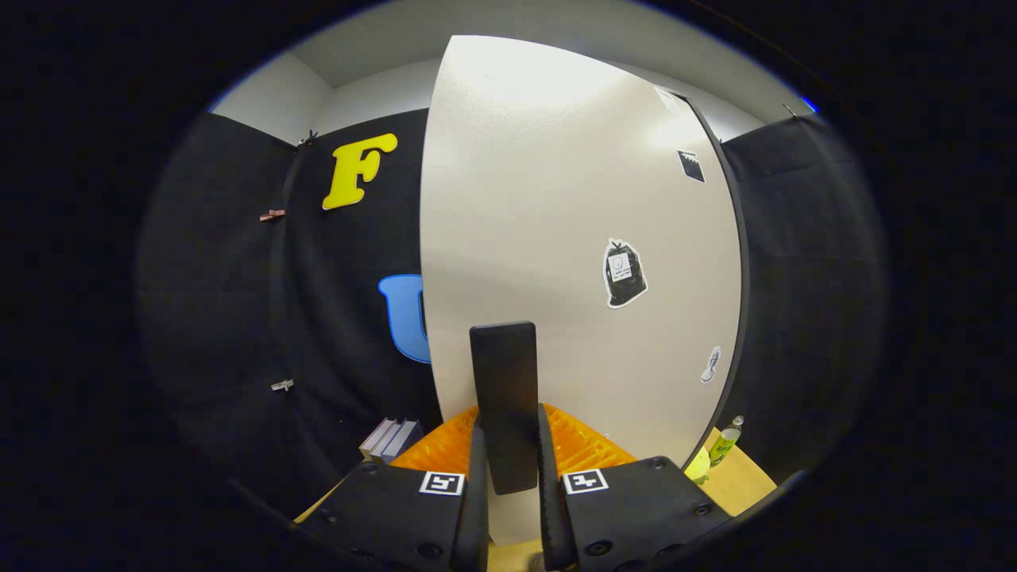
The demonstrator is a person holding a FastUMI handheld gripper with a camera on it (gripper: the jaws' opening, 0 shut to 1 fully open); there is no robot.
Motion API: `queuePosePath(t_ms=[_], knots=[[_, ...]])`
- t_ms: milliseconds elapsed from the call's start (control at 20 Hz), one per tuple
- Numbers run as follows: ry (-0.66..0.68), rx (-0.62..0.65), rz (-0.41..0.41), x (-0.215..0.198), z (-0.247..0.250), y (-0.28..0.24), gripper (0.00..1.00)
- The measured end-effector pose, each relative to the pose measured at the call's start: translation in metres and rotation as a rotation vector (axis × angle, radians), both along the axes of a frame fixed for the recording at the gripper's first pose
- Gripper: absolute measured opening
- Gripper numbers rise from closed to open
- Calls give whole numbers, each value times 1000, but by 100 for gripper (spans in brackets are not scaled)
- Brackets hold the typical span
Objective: Open the shoe cabinet door, grab the shoes and put them into the shoe cabinet, then close the shoe cabinet door.
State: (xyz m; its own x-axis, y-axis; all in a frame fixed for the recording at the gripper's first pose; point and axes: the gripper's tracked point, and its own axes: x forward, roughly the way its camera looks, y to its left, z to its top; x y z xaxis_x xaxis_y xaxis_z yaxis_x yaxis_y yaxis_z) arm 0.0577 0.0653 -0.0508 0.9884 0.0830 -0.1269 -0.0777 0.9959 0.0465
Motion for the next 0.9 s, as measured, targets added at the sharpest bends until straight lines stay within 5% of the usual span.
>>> queuePosePath(t_ms=[600, 900], knots=[[24, 18, 218, -67, 4, -53, 30], [39, 22, 263, -90, 7, -86, 30]])
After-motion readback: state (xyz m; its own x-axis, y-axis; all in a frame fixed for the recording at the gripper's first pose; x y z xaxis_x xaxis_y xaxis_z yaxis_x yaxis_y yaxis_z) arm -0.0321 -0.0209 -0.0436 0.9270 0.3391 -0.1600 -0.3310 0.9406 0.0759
